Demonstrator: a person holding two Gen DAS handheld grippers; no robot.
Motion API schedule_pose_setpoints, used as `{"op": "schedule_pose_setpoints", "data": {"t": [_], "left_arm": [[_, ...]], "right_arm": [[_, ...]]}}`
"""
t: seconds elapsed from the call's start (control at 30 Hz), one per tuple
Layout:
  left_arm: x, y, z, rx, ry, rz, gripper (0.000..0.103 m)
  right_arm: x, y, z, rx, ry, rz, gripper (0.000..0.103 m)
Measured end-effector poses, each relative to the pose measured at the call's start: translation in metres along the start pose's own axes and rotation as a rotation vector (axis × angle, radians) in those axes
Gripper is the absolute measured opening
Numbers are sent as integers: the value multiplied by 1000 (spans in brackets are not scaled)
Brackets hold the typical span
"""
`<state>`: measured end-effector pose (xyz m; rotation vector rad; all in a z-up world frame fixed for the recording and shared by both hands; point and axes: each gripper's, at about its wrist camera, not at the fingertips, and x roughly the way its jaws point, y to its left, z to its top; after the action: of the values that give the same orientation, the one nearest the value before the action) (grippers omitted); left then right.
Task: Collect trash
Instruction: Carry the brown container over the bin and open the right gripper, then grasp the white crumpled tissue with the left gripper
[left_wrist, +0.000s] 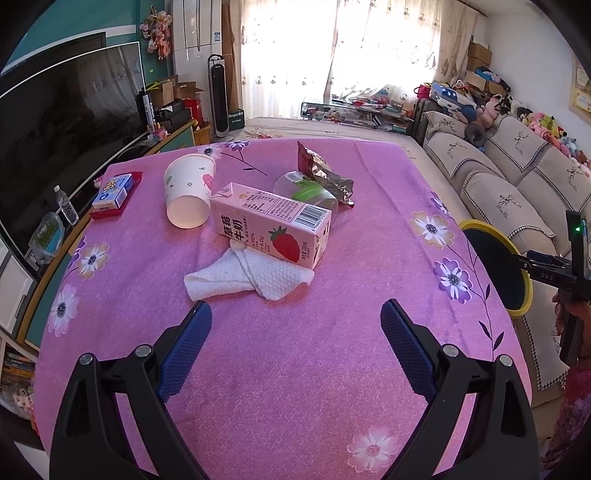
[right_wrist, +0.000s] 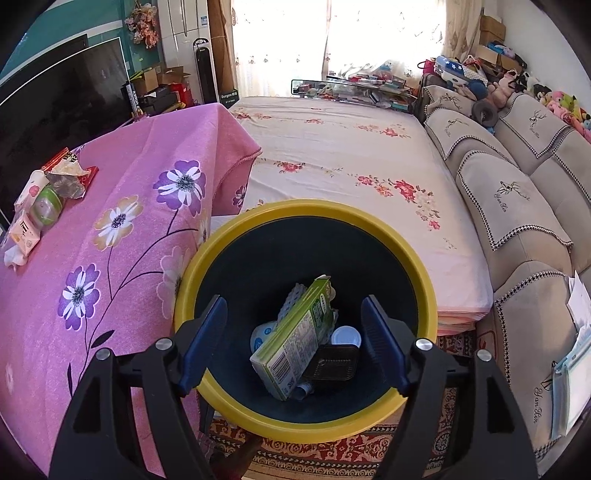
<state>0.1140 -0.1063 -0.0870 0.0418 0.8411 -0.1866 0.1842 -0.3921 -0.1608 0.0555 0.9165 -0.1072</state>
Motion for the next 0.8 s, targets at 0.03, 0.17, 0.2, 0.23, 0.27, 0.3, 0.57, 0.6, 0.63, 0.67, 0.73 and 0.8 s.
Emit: {"op": "schedule_pose_setpoints", "data": {"t": [0.03,0.17,0.2,0.23,0.27,0.3,0.57,0.6,0.63,0.67,0.73,0.8], "left_arm": [[2,1,0,-3,3,4,91],[9,6,1,-19,12,9,91],[11,7,2,-22,14,12,91],[13,8,3,-26,16,14,91],[15,10,3,-28,18,14,91],[18,11,4,-28,20,14,91],[59,24,17,0,57,-3,91],[66,28,19,-2,76,-13,91],[73,31,20,-4,95,-19,89],[80,33,20,-5,111,-26,89],[92,36,21,6,134,-33,89],[101,37,22,25,150,-31,87]], "right_arm": [[0,1,0,-3,1,1,71],[2,5,1,-10,4,9,71],[3,6,0,-12,6,10,71],[3,6,0,-12,6,11,71],[4,6,0,-12,9,12,71],[5,7,0,-13,11,14,71],[8,7,-1,-15,17,23,71],[8,6,-2,-15,18,23,71],[8,6,-2,-15,18,24,71],[8,6,-2,-13,18,24,71],[8,5,-2,-11,19,24,71],[10,4,-2,-8,23,24,71]]}}
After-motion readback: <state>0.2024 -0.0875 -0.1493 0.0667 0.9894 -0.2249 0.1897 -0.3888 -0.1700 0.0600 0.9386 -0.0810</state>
